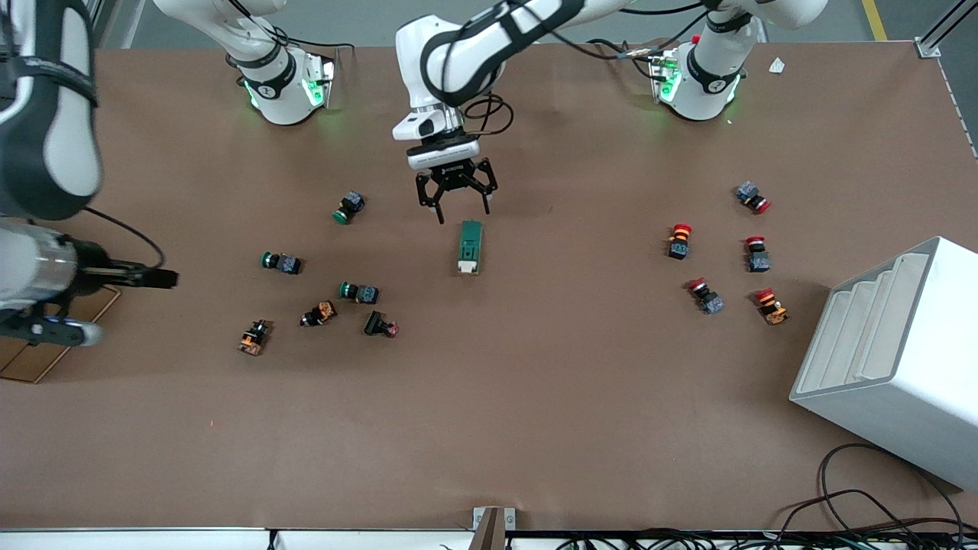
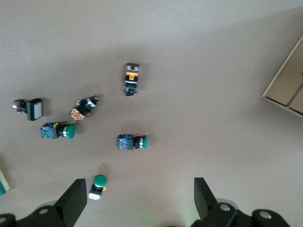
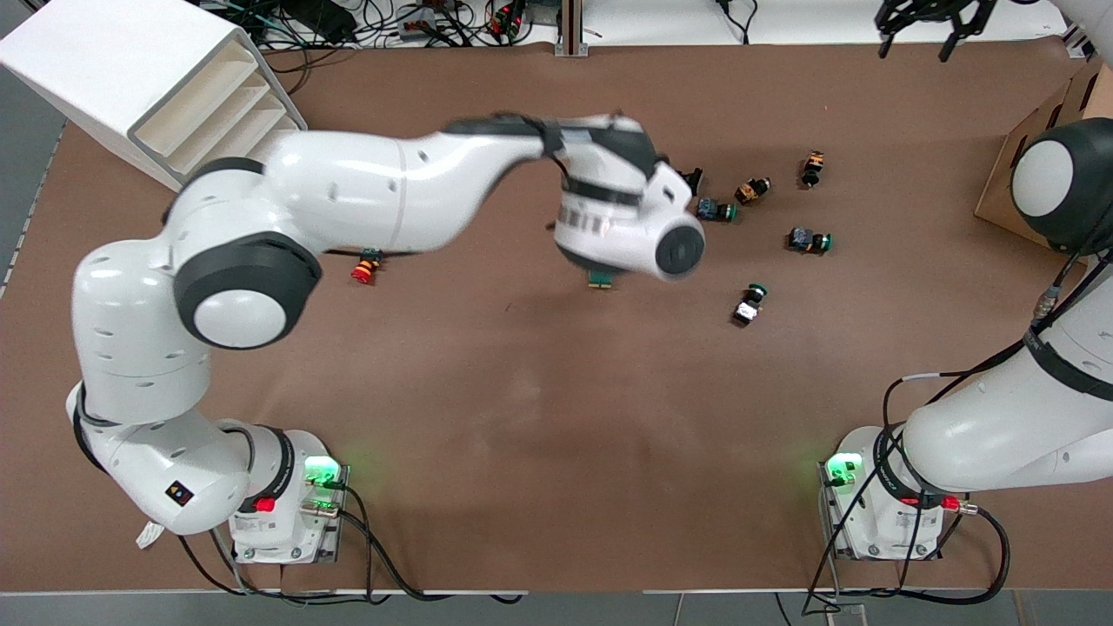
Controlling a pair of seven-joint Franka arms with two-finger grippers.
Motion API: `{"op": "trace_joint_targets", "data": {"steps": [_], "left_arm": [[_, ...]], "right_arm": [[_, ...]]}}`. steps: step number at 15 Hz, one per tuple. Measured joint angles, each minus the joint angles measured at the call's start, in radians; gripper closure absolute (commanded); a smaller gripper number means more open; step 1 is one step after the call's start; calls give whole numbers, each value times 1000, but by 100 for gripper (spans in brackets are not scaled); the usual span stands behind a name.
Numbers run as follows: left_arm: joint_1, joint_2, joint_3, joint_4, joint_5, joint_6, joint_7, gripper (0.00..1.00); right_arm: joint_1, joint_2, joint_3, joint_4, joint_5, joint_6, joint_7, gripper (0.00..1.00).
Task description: Close load switch with both arms
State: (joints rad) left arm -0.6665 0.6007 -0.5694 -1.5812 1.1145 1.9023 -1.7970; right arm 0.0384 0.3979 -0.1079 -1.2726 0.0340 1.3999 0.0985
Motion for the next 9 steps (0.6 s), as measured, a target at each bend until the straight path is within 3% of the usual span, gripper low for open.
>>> {"op": "trace_joint_targets", "data": {"steps": [9], "left_arm": [[360,-224,2,143,-523,-8,528,0]], "right_arm": [[-61,2,4,33,-15,-11,-63,0]]}}
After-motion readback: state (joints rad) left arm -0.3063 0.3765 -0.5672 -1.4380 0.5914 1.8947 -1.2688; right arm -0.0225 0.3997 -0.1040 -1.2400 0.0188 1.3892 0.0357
